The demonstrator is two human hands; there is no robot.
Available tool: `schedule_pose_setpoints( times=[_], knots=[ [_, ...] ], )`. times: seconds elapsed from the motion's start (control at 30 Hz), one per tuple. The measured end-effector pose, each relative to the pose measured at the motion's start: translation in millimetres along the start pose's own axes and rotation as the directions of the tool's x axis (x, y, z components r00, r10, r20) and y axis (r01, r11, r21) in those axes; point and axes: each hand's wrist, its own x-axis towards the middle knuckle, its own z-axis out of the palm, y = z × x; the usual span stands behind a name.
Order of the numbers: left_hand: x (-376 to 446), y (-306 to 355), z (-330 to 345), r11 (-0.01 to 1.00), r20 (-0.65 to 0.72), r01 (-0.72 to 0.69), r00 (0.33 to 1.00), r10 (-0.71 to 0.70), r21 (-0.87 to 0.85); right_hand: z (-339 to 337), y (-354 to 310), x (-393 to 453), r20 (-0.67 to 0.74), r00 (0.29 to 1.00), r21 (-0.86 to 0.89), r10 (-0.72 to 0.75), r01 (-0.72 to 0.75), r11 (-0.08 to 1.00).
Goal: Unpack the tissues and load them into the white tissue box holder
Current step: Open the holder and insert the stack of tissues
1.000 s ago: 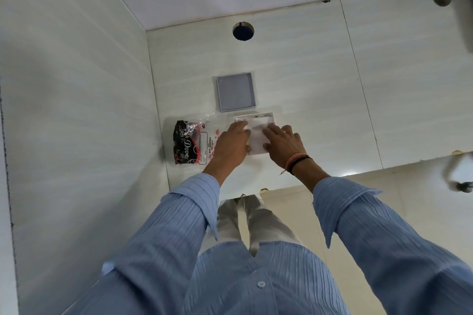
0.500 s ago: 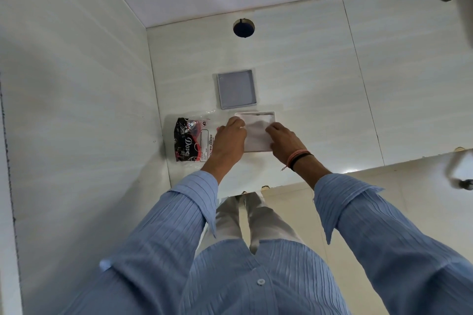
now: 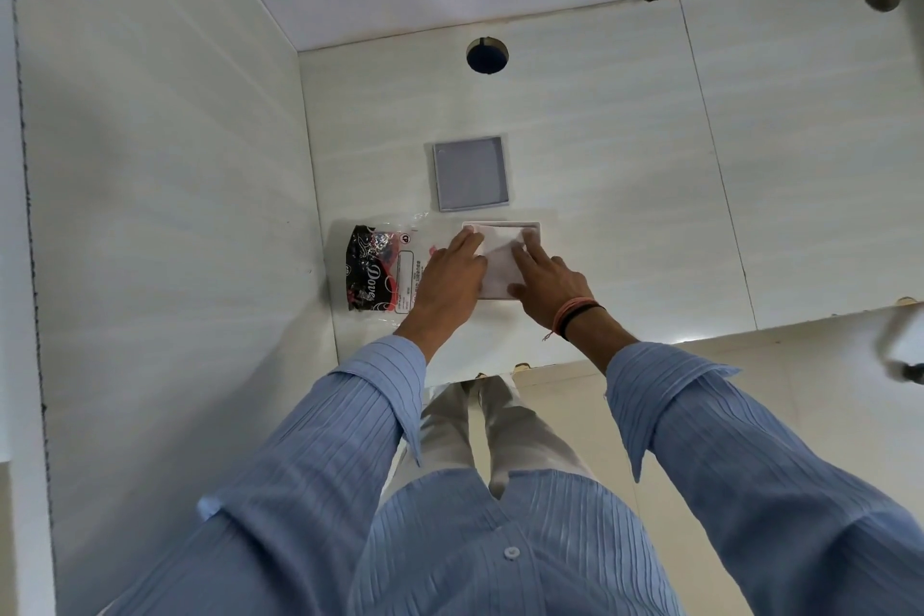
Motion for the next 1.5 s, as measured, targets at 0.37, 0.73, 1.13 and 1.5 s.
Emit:
schedule_pose_setpoints(
  times=[0.37, 0.73, 1.13, 1.5],
  knots=[
    [4, 6, -7, 0.995, 0.093, -0.012, 0.996, 0.003, 0.094, 0, -10, 7, 0.014, 0.996, 0.002, 0.092, -0.092, 0.996],
    [15, 15, -27, 0.989, 0.164, 0.013, 0.986, -0.038, 0.15, -14, -17, 16, 0.045, 0.99, -0.093, 0.135, -0.131, 0.987],
    [21, 23, -23, 0.979, 0.061, 0.084, 0.993, -0.097, 0.185, -5, -4, 16, 0.002, 0.994, -0.106, 0.105, -0.104, 0.989],
    [10, 18, -10, 0.981, 0.061, 0.08, 0.994, -0.092, 0.175, -6, -3, 18, 0.018, 0.997, -0.054, 0.08, -0.078, 0.995]
  ],
)
